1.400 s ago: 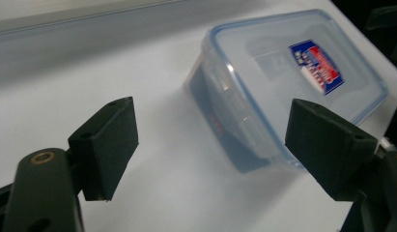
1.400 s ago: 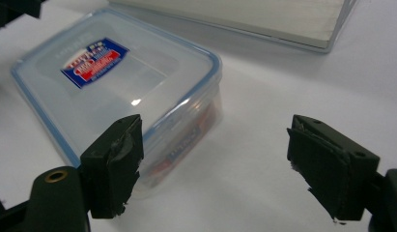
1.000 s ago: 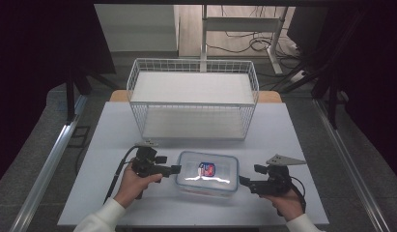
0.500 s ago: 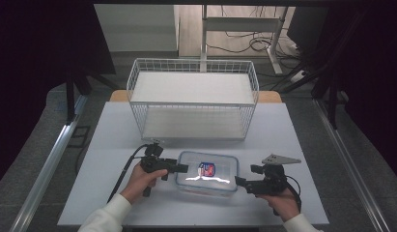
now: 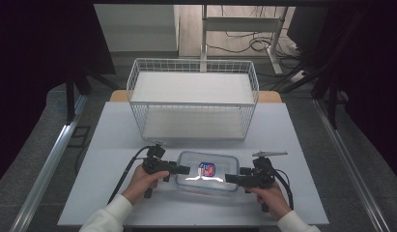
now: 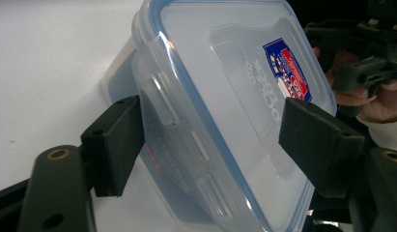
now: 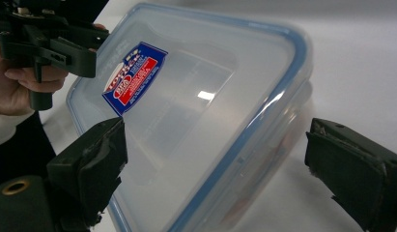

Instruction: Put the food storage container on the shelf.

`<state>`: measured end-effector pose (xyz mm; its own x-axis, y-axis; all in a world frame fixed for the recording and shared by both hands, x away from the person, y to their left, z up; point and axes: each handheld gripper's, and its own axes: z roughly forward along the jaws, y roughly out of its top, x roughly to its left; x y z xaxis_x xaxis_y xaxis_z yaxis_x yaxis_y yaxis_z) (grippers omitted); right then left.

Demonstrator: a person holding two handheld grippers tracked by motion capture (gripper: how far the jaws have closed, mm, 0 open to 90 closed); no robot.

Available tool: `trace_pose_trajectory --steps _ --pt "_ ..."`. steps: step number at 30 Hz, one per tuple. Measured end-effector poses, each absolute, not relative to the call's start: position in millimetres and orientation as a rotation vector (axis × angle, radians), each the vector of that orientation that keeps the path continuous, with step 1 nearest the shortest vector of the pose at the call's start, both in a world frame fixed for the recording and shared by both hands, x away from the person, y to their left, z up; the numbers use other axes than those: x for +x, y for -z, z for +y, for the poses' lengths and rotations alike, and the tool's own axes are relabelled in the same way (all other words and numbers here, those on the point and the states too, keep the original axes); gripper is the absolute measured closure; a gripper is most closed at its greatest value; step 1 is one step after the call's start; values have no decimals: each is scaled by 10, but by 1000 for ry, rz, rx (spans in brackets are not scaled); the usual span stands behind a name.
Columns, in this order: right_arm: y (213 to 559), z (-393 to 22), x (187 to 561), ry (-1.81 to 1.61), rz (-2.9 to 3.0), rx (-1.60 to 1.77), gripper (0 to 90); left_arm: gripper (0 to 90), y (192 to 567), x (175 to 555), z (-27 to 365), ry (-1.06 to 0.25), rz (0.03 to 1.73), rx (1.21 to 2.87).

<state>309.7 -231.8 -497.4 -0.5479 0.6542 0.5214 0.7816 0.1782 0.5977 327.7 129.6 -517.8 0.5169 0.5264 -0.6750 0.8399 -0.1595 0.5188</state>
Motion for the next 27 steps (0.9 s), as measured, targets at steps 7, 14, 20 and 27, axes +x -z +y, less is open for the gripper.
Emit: trace_pose_trajectory --steps 7,14,20,27 --pt "5029 -2321 3109 1273 -2211 -1441 163 316 5160 3268 1318 419 1147 1819" --pt "5020 -2401 3100 1261 -2095 -1505 301 322 5134 3244 1315 412 1157 1834" --pt "4975 -2439 3046 1278 -2066 -1527 394 358 5081 3161 1336 379 1151 1832" --pt "4938 -2480 2976 1314 -2023 -1535 464 407 5015 3036 1354 329 1140 1827"
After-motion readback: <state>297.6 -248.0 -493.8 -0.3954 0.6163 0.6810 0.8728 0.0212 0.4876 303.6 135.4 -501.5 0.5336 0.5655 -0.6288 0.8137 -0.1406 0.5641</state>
